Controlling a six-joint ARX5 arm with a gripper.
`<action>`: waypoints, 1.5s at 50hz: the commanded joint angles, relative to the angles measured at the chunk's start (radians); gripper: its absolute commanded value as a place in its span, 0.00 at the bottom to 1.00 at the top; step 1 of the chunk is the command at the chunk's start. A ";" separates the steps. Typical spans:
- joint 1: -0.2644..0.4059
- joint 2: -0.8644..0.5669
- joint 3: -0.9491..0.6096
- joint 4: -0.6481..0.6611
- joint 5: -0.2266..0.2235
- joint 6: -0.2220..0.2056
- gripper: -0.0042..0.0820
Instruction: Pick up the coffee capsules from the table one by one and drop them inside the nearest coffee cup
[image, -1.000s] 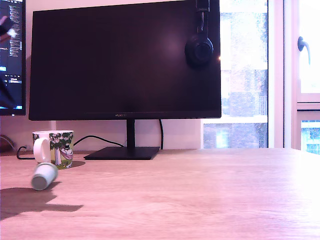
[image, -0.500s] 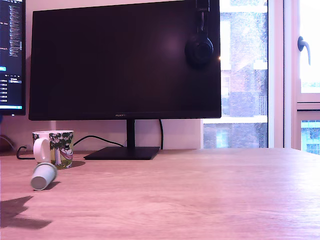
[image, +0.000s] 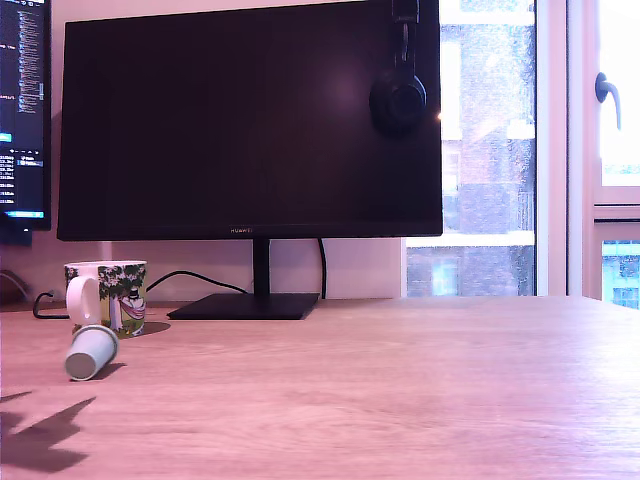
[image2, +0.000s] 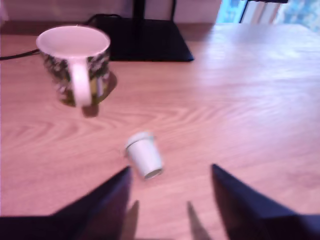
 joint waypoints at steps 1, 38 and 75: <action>-0.003 0.005 -0.048 0.051 -0.004 0.009 0.92; -0.003 0.279 -0.085 0.405 -0.075 0.027 0.92; -0.003 0.892 0.001 0.861 -0.068 -0.038 0.92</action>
